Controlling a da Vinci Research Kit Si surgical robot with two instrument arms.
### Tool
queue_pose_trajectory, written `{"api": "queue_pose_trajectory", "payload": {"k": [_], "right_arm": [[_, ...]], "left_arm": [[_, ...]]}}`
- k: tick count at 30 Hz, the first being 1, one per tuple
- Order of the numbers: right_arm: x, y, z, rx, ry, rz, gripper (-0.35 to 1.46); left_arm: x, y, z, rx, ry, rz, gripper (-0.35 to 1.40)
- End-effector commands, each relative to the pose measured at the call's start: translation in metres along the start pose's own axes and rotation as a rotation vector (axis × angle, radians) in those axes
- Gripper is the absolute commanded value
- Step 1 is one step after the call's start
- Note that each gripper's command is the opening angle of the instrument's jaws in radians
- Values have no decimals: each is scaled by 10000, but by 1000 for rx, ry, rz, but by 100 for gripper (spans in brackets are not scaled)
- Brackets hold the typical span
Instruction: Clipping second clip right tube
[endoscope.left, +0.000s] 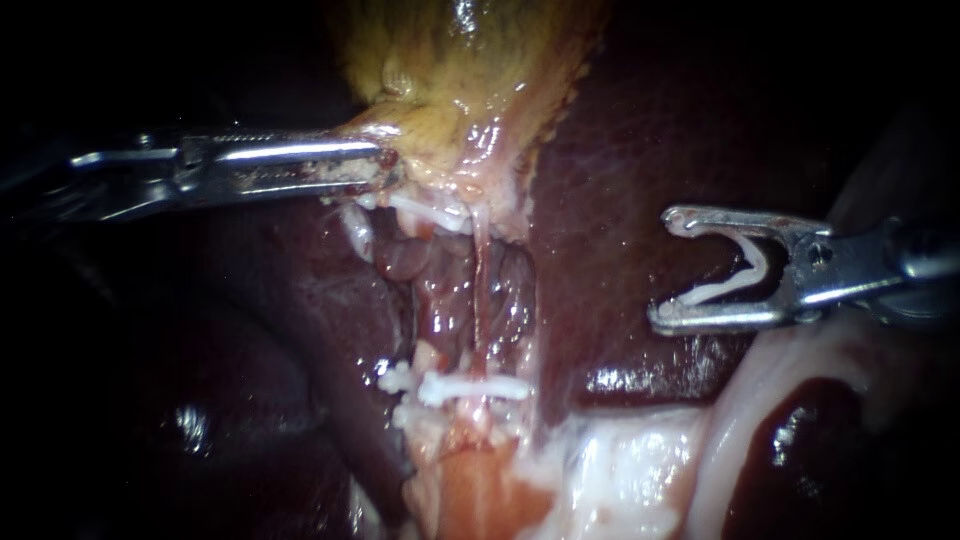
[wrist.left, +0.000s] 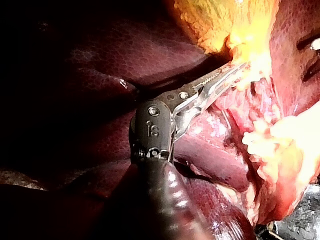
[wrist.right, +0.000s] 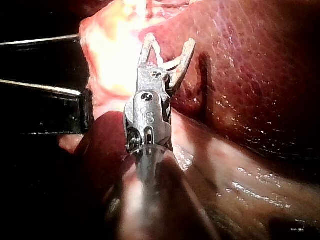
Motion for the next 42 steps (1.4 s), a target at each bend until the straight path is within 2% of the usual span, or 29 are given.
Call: {"api": "queue_pose_trajectory", "payload": {"k": [1,4,7,11,16,22,27,29,30,35,38,42], "right_arm": [[0,0,0,0,0,0,50],[0,0,0,0,0,0,50],[0,0,0,0,0,0,50],[0,0,0,0,0,0,50],[0,0,0,0,0,0,50],[2,1,0,9,1,2,50],[15,7,5,83,9,9,49],[21,7,12,117,10,51,49],[24,6,18,153,10,83,49],[36,2,49,226,0,183,49],[41,-2,72,257,-9,227,48],[40,-7,103,268,-18,258,47]], "left_arm": [[2,1,-3,-1,-1,-1,-35],[10,2,-12,-8,-4,-5,-35],[25,3,-31,-9,-7,-14,-35],[45,1,-63,6,17,-27,-35],[57,-3,-87,19,31,-41,-35],[59,-1,-87,22,35,-37,-35],[59,1,-88,23,35,-37,-35],[59,1,-88,24,36,-37,-35],[59,2,-88,24,36,-37,-35],[58,3,-88,25,36,-37,-35],[58,4,-87,26,37,-37,-35],[58,6,-87,27,37,-37,-35]]}}
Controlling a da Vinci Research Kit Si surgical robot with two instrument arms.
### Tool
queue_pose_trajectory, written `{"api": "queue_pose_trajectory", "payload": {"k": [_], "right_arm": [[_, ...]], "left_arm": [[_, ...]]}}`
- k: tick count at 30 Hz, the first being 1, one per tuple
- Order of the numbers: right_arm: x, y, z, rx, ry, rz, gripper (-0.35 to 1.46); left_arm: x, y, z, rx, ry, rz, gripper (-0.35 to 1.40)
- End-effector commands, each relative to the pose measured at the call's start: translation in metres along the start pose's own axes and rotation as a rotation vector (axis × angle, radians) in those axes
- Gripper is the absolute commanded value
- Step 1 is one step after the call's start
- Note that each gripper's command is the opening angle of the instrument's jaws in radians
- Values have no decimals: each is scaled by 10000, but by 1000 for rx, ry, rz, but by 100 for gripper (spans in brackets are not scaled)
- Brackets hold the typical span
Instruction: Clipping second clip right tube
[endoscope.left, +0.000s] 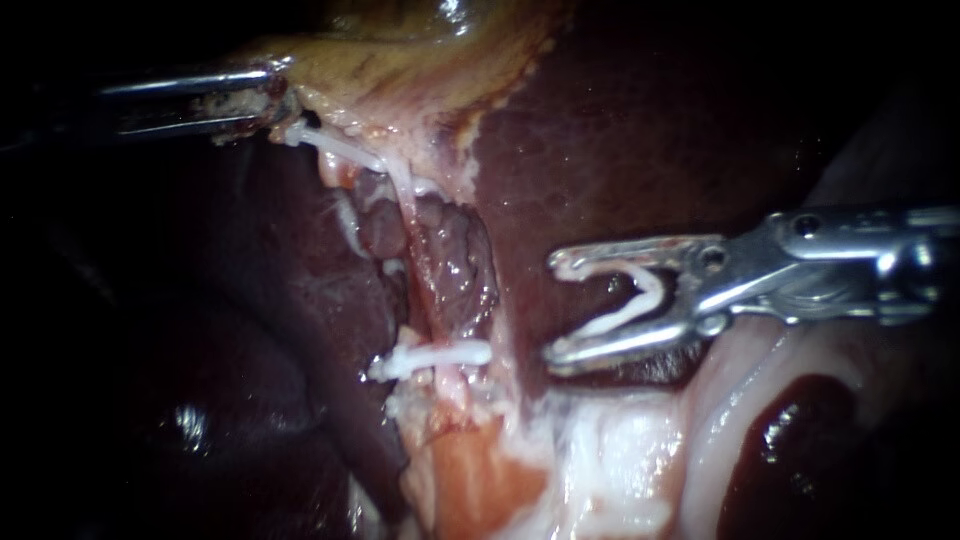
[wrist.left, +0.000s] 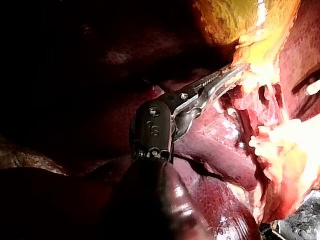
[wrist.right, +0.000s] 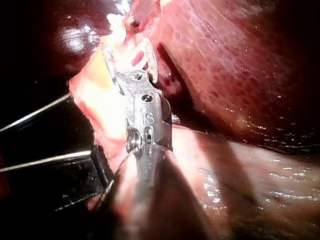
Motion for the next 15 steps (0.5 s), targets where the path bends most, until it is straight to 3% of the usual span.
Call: {"api": "queue_pose_trajectory", "payload": {"k": [1,8,15], "right_arm": [[-1,1,10,2,-2,6,47],[-4,12,55,2,4,56,48],[1,21,78,-2,31,91,48]], "left_arm": [[0,0,0,4,1,0,-35],[-1,3,1,3,1,0,-35],[0,4,3,2,1,0,-35]]}}
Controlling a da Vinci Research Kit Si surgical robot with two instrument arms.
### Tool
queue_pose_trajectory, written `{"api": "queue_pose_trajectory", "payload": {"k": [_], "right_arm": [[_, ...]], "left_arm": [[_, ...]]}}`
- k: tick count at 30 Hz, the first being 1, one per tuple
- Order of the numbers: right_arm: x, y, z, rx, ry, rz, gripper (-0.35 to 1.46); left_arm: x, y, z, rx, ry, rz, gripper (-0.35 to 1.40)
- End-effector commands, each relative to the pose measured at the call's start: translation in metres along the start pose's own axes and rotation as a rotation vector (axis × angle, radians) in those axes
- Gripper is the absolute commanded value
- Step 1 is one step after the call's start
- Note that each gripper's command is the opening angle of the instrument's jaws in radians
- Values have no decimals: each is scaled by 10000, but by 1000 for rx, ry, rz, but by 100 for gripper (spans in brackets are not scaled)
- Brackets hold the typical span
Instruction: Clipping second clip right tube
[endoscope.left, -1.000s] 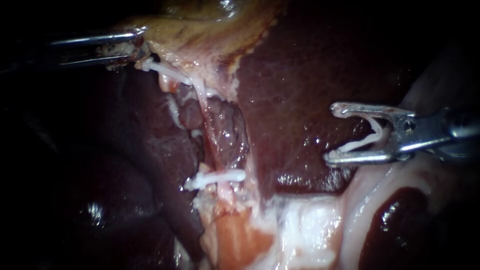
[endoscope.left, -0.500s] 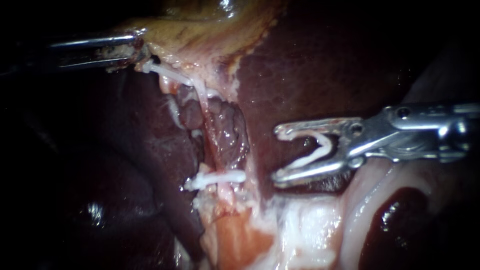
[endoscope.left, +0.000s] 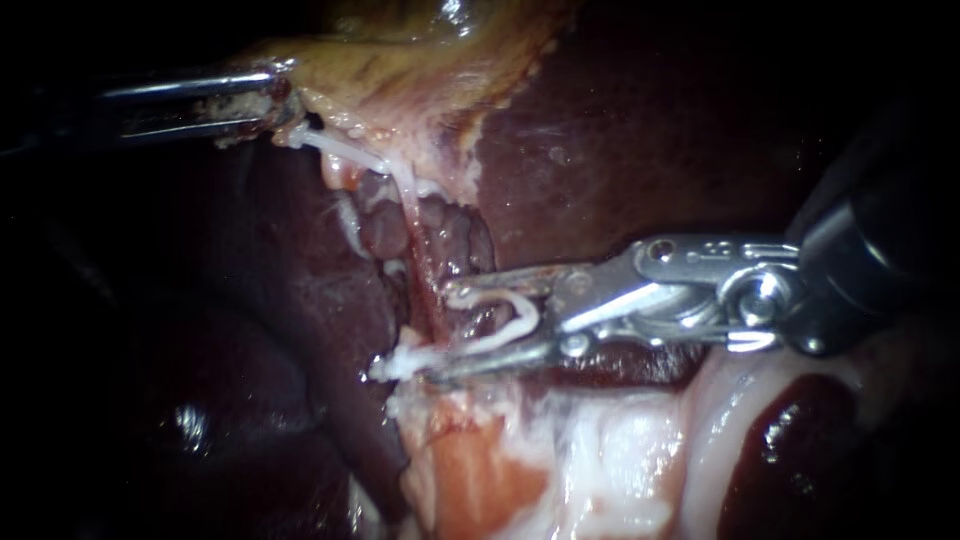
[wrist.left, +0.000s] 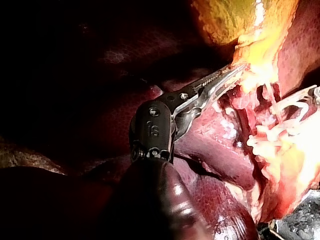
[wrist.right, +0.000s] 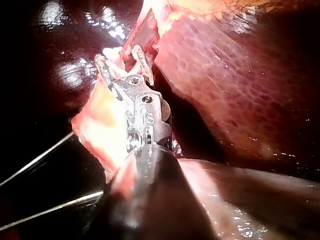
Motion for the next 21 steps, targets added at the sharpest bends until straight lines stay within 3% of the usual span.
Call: {"api": "queue_pose_trajectory", "payload": {"k": [1,10,21], "right_arm": [[0,0,3,0,5,4,48],[4,-5,14,58,101,81,49],[24,-38,9,232,179,159,48]], "left_arm": [[0,0,0,-2,-1,0,-35],[0,0,1,-1,0,0,-35],[0,1,1,-1,0,0,-35]]}}
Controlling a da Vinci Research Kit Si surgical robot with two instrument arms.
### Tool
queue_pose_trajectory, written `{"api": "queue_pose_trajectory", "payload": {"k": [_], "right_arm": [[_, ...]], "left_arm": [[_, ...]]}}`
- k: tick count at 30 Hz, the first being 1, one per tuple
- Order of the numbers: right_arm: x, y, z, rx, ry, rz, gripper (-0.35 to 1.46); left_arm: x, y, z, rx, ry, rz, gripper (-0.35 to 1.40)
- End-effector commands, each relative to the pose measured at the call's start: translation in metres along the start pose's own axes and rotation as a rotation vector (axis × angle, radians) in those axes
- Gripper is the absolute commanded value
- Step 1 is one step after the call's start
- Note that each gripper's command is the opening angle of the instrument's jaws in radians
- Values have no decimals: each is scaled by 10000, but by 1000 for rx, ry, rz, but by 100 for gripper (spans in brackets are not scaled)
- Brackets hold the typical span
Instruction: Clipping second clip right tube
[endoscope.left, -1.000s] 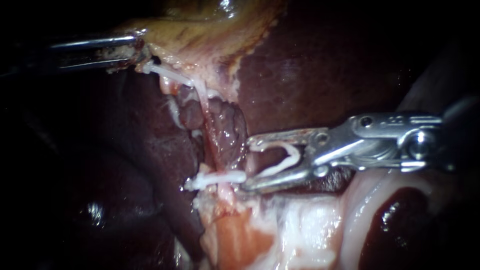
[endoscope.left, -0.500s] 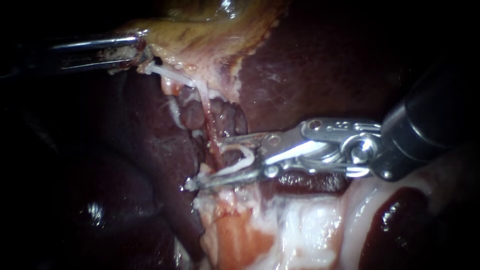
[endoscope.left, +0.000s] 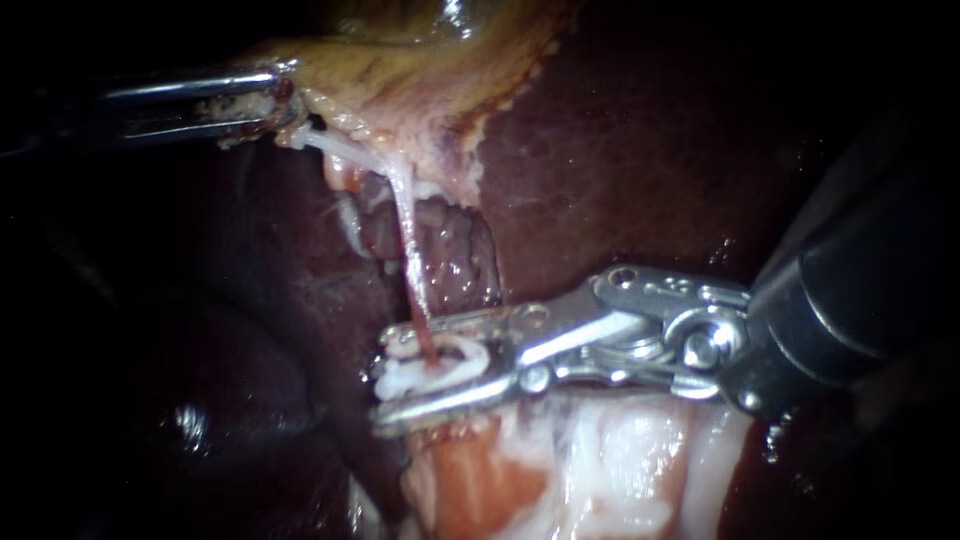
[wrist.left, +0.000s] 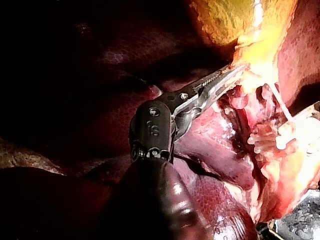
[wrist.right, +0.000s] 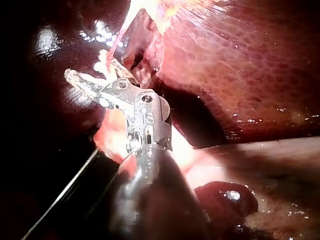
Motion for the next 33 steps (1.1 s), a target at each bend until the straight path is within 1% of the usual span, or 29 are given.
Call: {"api": "queue_pose_trajectory", "payload": {"k": [1,3,8,11,12,16,19,24,26,28,33], "right_arm": [[2,-1,-1,12,-3,0,48],[5,-3,-2,26,-7,-2,47],[5,-2,-3,17,-2,-5,41],[4,-3,-6,19,0,1,25],[4,-3,-7,20,0,1,17],[2,-3,-8,11,-15,1,-4],[2,-2,-9,3,-28,0,-15],[0,0,-13,4,-29,0,-35],[0,-1,-15,1,-37,0,-35],[-1,0,-15,-15,-63,0,-35],[-5,1,-15,-16,-66,-2,-35]], "left_arm": [[0,0,0,0,0,0,-35],[0,0,0,0,0,0,-35],[0,0,0,0,0,0,-35],[0,0,1,0,0,0,-35],[0,0,1,1,0,0,-35],[0,0,1,1,0,0,-35],[0,0,1,1,0,0,-35],[0,0,1,1,1,0,-35],[0,0,1,1,1,0,-35],[0,0,2,1,1,0,-35],[0,0,2,-2,0,0,-35]]}}
